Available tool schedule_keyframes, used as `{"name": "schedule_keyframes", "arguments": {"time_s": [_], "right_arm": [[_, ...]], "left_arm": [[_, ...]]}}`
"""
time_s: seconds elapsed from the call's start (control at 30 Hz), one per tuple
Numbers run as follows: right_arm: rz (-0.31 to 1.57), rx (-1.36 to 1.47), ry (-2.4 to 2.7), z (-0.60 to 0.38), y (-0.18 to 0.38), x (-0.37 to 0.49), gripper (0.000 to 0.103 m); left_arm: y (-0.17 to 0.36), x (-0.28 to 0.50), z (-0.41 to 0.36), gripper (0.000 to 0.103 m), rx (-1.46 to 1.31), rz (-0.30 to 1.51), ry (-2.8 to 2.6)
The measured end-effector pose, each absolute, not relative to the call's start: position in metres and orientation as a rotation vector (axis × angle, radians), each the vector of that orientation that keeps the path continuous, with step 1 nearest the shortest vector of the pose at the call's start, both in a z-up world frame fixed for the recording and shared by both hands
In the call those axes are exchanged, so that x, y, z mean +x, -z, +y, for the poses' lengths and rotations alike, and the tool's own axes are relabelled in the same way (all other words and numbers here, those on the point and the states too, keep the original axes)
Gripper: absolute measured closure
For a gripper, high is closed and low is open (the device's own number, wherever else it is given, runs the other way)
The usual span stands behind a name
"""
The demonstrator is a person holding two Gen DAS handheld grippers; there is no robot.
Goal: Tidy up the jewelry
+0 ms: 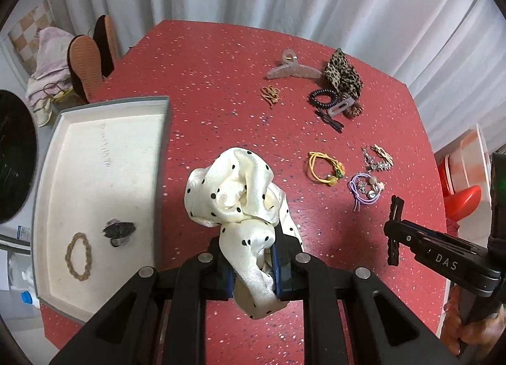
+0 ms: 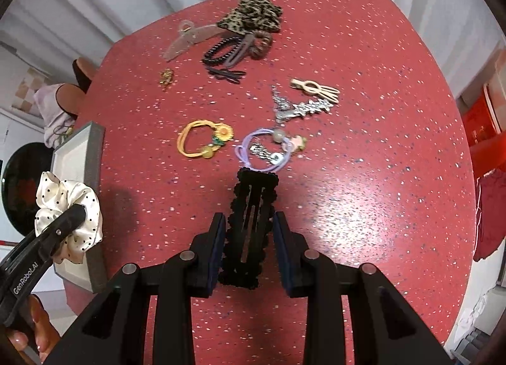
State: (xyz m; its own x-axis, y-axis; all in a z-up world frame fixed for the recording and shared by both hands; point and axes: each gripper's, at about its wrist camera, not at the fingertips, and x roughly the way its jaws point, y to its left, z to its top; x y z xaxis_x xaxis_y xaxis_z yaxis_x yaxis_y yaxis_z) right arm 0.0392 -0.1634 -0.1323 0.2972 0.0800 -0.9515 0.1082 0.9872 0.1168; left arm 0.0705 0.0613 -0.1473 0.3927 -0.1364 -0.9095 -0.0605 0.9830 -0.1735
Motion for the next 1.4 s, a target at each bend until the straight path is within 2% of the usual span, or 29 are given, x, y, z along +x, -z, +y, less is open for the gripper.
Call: {"name": "schedule_keyframes", "arguments": {"time_s": [0.77, 1.4], "right_arm": [[1.252, 0.025, -0.169, -0.049, 0.118, 0.067, 0.070], [1.230, -0.098, -0.380, 0.079, 0.121, 0.105, 0.070]], "left_arm": [[0.125, 0.040, 0.159, 0.084, -0.310, 1.091, -0.098], [0.132, 0.045, 0.249, 0.084, -0.350, 1.063, -0.234]]}}
